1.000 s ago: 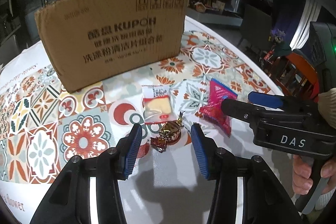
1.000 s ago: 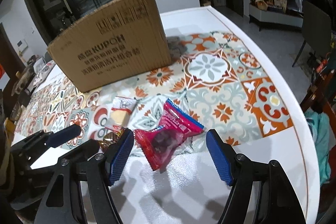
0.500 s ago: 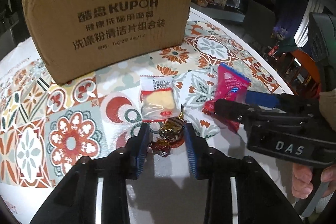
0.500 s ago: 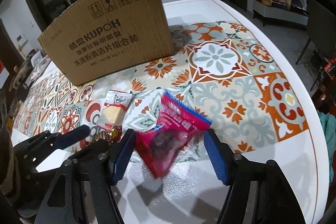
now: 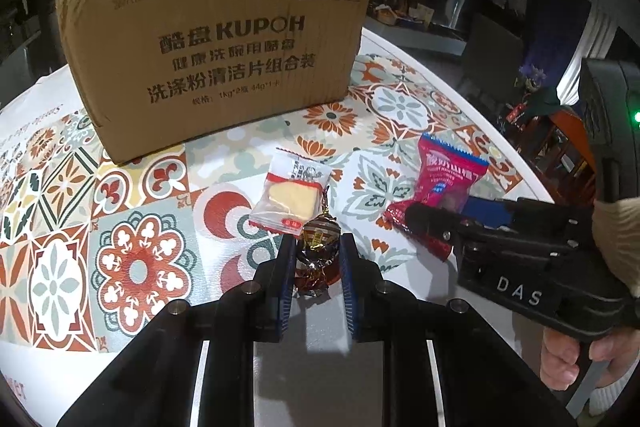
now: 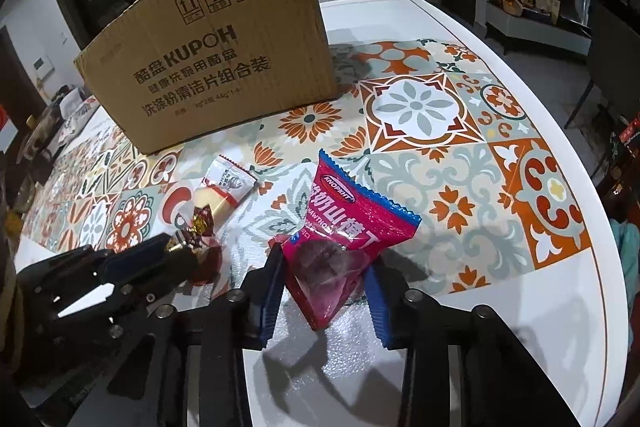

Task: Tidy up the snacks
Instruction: 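Grasp the wrapped chocolate with left tool while right tool grasps pink bag, then carry both items into the box and open both tools to release, then move both tools back from the box toward the cake packet, then grasp the white-and-red cake packet with the left tool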

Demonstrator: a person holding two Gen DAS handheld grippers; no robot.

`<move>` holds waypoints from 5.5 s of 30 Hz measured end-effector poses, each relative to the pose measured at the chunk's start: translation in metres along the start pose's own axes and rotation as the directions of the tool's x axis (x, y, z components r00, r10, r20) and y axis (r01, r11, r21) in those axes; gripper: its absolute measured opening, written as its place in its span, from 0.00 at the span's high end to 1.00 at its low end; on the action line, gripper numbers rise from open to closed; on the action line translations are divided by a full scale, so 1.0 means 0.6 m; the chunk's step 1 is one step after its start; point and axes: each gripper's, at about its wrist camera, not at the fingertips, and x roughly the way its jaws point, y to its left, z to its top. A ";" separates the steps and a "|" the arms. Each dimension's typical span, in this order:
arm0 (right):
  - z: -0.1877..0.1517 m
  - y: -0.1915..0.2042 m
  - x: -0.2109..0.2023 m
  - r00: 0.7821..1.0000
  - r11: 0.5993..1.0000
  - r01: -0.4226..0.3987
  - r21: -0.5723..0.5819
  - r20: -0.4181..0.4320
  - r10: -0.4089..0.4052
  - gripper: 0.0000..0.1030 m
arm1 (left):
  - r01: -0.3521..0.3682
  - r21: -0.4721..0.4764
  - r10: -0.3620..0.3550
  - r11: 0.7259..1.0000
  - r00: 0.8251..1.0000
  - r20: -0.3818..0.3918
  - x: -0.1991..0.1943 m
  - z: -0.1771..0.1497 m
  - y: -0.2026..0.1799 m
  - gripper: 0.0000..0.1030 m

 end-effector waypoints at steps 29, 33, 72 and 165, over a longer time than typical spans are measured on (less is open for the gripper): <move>0.042 0.083 -0.161 0.974 0.993 0.002 -0.120 0.223 0.025 0.64 | -0.019 -0.025 0.024 1.000 0.971 0.236 -0.178 0.049 0.007 0.79; 0.057 0.096 -0.173 0.968 0.990 0.002 -0.139 0.248 0.033 0.64 | -0.035 -0.024 0.040 0.999 0.965 0.261 -0.197 0.063 0.012 0.79; 0.314 0.186 -0.135 0.964 0.938 0.011 -0.347 0.253 0.082 0.64 | -0.144 -0.057 0.154 0.988 0.959 0.237 -0.169 0.279 0.133 0.79; 0.031 -0.014 -0.012 0.994 0.993 0.110 0.031 -0.004 -0.110 0.28 | -0.028 0.075 0.036 0.997 0.994 -0.103 0.079 0.059 0.013 0.56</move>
